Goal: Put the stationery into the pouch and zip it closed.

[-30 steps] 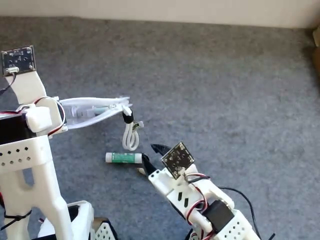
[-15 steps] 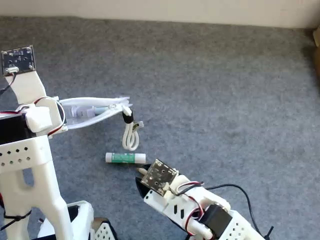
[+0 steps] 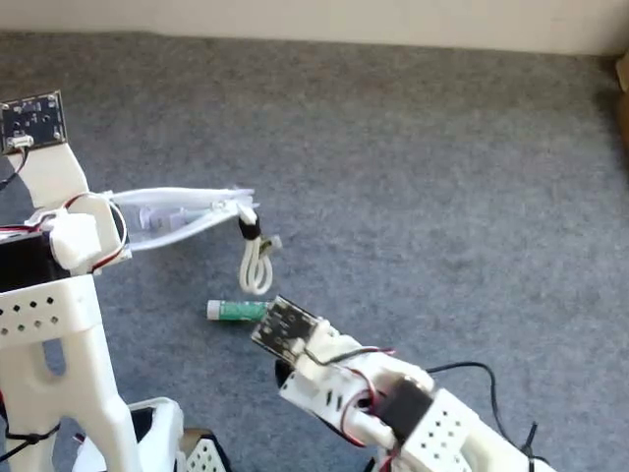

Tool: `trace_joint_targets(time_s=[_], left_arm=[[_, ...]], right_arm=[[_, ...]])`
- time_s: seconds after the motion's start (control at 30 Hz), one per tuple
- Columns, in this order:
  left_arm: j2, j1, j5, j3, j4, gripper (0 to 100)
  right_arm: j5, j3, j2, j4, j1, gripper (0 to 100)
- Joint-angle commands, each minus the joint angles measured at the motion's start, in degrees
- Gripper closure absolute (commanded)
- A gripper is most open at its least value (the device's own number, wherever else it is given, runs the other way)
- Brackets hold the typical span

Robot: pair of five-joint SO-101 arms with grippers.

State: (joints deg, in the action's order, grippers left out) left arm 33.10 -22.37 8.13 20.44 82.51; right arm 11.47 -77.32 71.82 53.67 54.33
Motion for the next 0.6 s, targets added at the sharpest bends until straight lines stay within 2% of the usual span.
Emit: trace_joint_targets(time_s=[0.0,0.57], left_arm=[[0.04,-0.84,0.44,1.01,-1.32,99],[0.04,-0.75,0.44,1.19,-1.23,99]], right_arm=[[0.26,6.90,-8.84,-0.31,0.31,88.2],[0.62,21.85,-37.58,-0.31,-0.40,88.2]])
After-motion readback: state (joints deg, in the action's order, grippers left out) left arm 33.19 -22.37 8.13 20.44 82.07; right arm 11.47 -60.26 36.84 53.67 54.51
